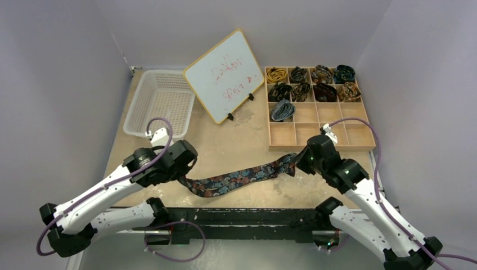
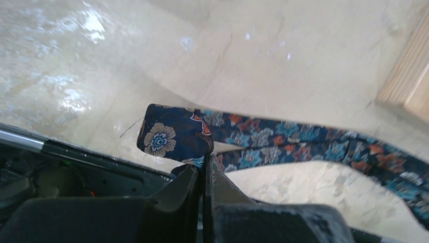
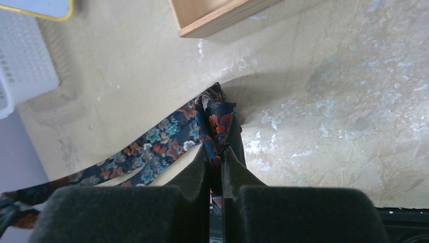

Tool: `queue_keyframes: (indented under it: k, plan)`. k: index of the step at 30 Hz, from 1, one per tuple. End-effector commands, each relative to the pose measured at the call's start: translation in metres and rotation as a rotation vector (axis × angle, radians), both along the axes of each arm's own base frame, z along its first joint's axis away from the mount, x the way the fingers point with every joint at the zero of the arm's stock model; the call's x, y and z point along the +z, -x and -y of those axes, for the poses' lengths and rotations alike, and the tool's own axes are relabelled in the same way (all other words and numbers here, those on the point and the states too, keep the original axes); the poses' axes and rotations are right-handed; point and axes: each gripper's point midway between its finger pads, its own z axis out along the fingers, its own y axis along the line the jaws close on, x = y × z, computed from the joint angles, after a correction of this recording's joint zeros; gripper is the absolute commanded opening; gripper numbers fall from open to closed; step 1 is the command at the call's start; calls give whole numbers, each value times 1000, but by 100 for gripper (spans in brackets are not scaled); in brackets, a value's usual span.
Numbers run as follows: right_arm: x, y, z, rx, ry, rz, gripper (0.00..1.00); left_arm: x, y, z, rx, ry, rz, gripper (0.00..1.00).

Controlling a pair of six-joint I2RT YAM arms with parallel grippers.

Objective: Roll the ties
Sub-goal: Flatten out the tie at the center of the board.

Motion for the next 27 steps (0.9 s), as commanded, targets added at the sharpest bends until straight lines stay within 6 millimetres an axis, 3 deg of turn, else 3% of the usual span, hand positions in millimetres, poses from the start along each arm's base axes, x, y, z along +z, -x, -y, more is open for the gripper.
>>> queue_keyframes:
  k: [1,3,6,8,13,18,21,23,27]
  plan:
    - [-6,-7,14,-98,38,10,0,14,-11,-36,124,-47,132,0]
    - [0,-9,21,-121,73,15,0,11,-14,-32,90,-54,137,0]
    - [7,-9,38,-170,153,1,0,-11,-19,-32,55,-129,120,0]
    - [10,-13,31,-136,138,25,0,-22,-29,-22,7,-133,120,0]
    - [-16,-11,18,-82,128,-45,0,-37,-67,-16,-77,-57,119,0]
    - [-8,-12,30,-185,110,-6,0,-36,-100,-51,-3,3,136,0]
    - [-3,-13,35,-225,106,8,0,-39,-110,-67,67,56,139,0]
    - [-4,-13,39,-251,121,-4,0,-47,-106,-76,133,82,100,0]
    - [-4,-15,43,-283,132,-6,0,-39,-99,-87,196,101,185,0]
